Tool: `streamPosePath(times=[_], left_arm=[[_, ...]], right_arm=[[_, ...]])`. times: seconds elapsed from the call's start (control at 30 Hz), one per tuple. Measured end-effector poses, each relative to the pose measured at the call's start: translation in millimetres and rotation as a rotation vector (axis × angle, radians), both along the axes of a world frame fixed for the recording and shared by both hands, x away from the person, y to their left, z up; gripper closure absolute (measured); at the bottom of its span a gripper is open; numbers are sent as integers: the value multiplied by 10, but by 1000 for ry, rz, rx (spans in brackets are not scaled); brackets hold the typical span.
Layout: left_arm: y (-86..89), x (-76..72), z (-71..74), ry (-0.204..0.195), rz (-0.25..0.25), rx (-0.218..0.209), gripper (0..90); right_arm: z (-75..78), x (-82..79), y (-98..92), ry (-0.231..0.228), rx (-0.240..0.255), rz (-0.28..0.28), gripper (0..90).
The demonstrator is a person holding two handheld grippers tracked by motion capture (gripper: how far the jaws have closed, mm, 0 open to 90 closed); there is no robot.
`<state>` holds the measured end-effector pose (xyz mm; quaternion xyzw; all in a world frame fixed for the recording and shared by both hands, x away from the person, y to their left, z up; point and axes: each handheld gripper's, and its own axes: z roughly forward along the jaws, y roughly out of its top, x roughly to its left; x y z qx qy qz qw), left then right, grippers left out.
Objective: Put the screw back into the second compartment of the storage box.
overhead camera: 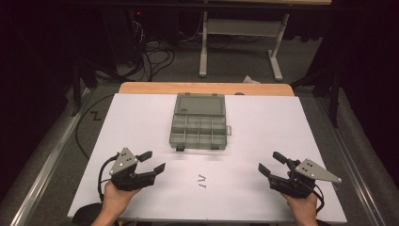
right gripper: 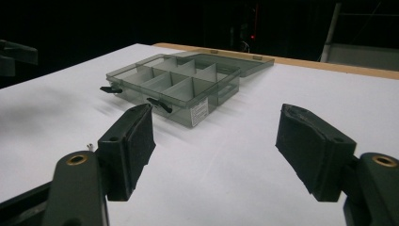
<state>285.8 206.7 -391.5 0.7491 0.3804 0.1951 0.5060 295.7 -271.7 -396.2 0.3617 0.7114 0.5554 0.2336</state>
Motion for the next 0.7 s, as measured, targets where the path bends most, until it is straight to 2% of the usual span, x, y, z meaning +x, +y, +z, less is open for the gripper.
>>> streamPosePath(times=[0.1, 0.4, 0.7], left_arm=[[-33, -5, 30, -3, -6, 21, 338], [-42, 34, 86, 14, -21, -4, 331], [-125, 135, 147, 13, -26, -1, 323]], right_arm=[[2, -6, 1, -4, 1, 3, 299], [-3, 1, 6, 2, 1, 0, 298], [-5, 7, -3, 1, 2, -4, 298]])
